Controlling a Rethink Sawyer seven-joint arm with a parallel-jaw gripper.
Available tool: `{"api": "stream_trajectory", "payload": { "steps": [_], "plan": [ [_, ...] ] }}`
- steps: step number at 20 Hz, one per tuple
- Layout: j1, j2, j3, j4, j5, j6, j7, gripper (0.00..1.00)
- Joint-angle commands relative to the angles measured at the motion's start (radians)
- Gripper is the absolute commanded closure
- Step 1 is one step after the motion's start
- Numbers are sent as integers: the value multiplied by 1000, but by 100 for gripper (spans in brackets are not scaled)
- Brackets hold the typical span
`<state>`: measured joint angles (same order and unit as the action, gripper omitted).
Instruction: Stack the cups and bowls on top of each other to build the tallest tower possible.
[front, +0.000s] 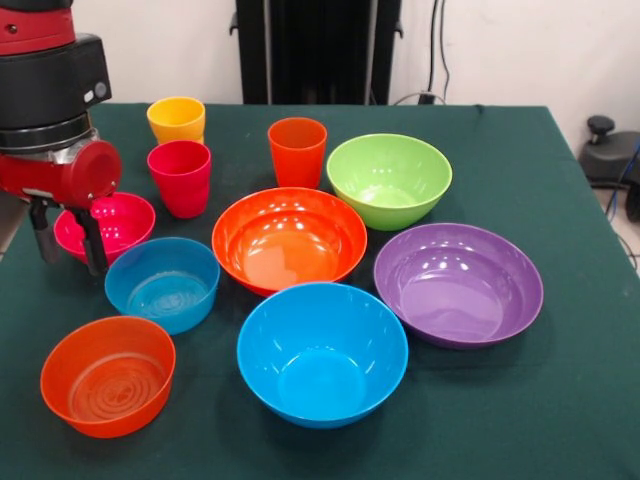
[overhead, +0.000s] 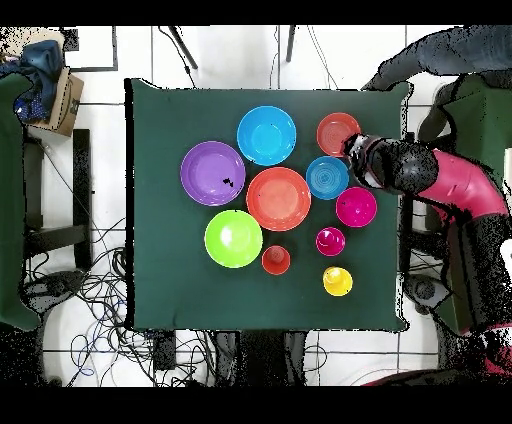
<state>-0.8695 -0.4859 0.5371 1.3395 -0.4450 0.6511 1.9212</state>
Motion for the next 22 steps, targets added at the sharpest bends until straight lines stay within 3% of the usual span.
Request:
{"api": "stream_trajectory", "payload": {
  "steps": [1,7,17,22],
  "plan": [
    [1,41,63,81,3,-40,-89,0],
    [-10,25,84,96,11,-31,-87,0],
    [22,32,74,56,14,-17,-55,0],
    [17,53,68,61,-7,-54,-61,0]
  ]
}}
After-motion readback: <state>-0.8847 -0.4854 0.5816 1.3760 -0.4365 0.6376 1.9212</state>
